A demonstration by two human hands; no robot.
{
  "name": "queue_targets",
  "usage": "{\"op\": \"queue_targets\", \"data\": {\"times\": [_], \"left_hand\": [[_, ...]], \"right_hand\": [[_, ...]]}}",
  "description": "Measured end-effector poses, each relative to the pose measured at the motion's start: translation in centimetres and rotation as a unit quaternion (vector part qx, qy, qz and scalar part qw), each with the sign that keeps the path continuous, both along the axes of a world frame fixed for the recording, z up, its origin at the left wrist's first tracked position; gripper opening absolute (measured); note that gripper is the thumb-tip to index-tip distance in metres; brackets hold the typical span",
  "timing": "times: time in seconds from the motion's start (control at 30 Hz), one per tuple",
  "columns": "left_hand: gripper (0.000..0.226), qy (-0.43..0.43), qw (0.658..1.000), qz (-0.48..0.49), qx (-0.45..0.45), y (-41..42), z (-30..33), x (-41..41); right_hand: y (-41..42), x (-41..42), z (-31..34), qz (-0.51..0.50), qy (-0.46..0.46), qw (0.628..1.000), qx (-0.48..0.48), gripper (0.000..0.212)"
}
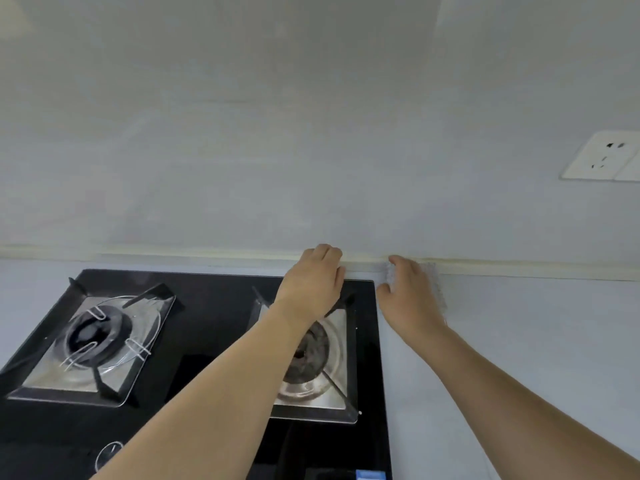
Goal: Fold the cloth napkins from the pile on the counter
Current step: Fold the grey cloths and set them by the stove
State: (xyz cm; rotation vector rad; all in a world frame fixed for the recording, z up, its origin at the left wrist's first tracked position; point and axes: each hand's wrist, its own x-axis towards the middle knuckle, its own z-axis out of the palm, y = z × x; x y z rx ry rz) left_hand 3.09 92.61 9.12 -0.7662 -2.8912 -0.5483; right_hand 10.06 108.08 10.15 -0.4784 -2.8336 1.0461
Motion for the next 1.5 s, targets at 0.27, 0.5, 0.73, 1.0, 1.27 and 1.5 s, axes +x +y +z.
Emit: {"op": "queue_targets", "data": {"times": [0.27,0.5,0.73,1.0,1.27,1.5], "left_hand": [[0.038,0.051,0.998,0.026,-0.041,-17.1,5.4,-0.4],[0.041,0.052,0.996,0.036,-0.056,-31.6,7.0,-0.9],[0.041,0.054,0.995,0.070,-0.045,-39.6,7.6,-1.3],[0.039,0.057,0.995,0.073,-0.024,-51.4,7.3,-3.5],[0.038,0.016,0.993,0.116,0.007,-64.6,6.4,-6.5],[0.038,-0.042,0.980,0.195,0.018,-75.3,4.3,-6.1]], "right_hand": [[-14.9,0.3,3.8,0.036,0.029,0.999,0.003,0.052],[-28.2,-1.1,6.9,0.050,0.039,0.998,-0.013,0.054],[-35.9,-2.9,7.9,0.114,0.038,0.993,0.023,0.053],[-47.9,-6.2,7.9,0.142,0.025,0.989,0.029,0.053],[-61.1,-9.3,7.5,0.176,0.008,0.984,0.020,0.053],[-70.0,-11.9,4.8,0.257,-0.015,0.966,0.025,0.052]]}}
